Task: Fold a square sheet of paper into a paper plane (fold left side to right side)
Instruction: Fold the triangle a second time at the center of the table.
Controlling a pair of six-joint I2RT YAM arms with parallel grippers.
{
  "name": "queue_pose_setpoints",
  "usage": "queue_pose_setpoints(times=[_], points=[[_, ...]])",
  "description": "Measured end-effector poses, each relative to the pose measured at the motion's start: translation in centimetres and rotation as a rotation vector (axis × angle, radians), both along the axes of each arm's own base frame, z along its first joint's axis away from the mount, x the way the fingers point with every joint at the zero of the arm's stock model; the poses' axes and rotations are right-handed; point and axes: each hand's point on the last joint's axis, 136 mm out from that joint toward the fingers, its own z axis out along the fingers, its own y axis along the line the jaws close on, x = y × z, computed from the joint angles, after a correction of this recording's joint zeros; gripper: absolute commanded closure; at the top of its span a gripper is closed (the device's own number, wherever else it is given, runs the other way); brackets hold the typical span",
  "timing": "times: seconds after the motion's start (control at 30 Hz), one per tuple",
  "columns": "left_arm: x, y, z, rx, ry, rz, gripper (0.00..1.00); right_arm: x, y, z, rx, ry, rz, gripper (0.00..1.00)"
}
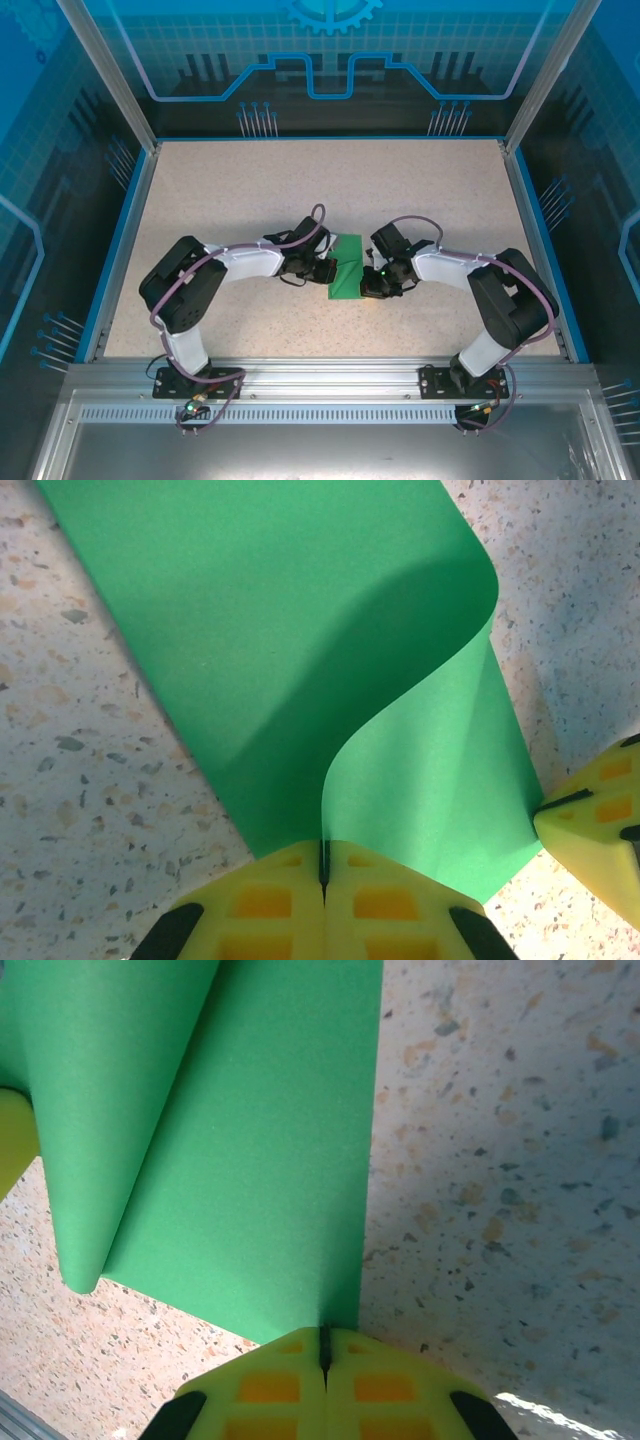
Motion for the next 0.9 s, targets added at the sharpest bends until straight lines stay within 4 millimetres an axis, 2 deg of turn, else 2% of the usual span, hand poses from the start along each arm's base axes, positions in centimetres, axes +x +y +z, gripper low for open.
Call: queue_pose_setpoints(times=[0.9], points=[[0.38, 0.39, -0.38, 0.029, -0.005, -0.001, 1.00, -0.02, -0.01, 0.01, -0.017, 0.002, 0.013, 1.00]])
